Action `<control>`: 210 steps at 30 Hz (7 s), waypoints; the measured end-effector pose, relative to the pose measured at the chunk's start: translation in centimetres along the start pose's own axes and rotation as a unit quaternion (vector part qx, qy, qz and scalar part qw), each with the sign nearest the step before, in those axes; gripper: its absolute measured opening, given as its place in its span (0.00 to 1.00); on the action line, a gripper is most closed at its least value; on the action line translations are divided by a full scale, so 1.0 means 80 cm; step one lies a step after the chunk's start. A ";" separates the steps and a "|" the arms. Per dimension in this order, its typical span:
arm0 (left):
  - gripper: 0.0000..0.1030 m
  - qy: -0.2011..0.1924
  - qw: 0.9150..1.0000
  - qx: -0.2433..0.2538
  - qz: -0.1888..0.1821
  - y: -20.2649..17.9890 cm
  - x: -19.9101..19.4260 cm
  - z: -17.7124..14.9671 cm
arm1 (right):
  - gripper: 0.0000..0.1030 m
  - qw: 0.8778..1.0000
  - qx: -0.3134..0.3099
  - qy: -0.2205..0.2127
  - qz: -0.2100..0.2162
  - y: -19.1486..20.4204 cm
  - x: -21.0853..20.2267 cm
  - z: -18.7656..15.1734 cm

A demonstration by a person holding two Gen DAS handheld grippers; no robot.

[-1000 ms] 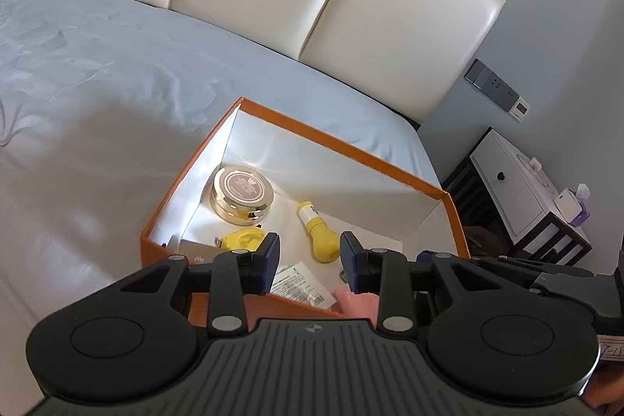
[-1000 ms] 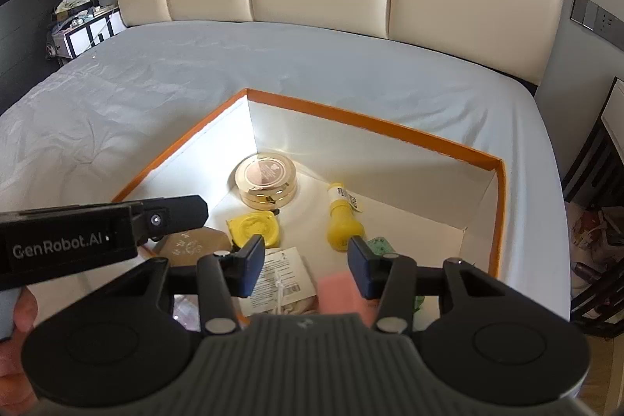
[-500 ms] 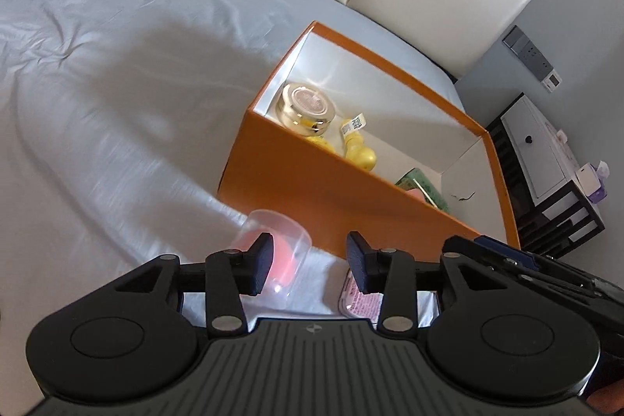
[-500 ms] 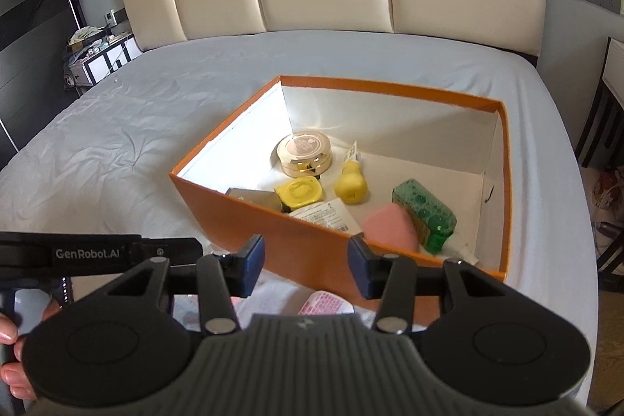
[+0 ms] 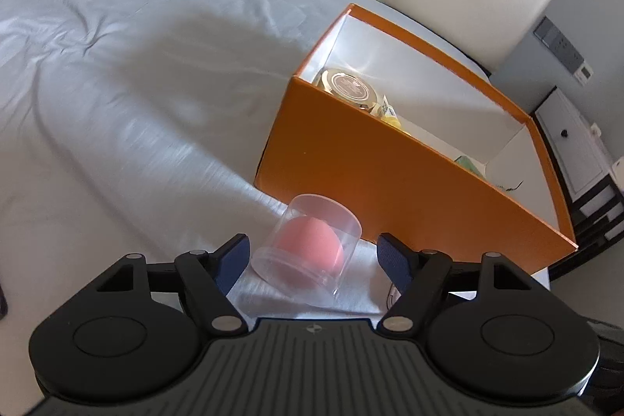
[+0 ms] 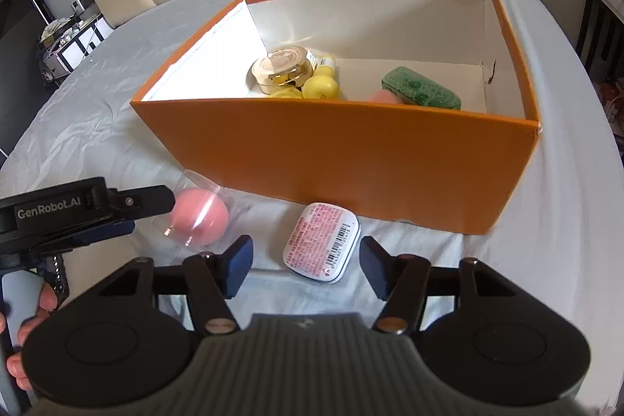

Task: Organize rigid objects

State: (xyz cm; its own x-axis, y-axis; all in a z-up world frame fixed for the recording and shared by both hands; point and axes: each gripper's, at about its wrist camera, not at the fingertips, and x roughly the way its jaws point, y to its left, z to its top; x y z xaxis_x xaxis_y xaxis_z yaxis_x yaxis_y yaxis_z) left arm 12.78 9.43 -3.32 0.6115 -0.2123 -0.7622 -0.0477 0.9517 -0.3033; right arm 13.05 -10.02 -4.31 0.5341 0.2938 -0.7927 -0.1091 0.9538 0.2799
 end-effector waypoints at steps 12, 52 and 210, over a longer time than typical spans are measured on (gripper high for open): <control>0.85 0.040 0.997 0.047 0.044 -0.011 0.055 0.004 | 0.63 0.998 0.040 0.052 -0.002 -0.012 0.056 0.006; 0.67 -0.031 1.000 0.001 0.005 -0.009 -0.023 0.003 | 0.50 0.997 -0.074 -0.018 0.003 0.018 -0.022 0.011; 0.90 -0.124 0.973 0.165 0.104 -0.160 -0.103 -0.068 | 0.88 0.973 -0.029 -0.209 -0.088 -0.037 -0.185 -0.027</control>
State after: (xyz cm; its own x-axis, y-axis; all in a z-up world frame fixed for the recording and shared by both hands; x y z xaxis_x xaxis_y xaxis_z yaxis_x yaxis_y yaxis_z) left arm 4.05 -2.18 3.76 0.7890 0.0138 -0.6143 0.0407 0.9964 0.0746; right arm 3.66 -17.04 5.46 0.8425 0.0860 -0.5317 -0.0262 0.9926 0.1190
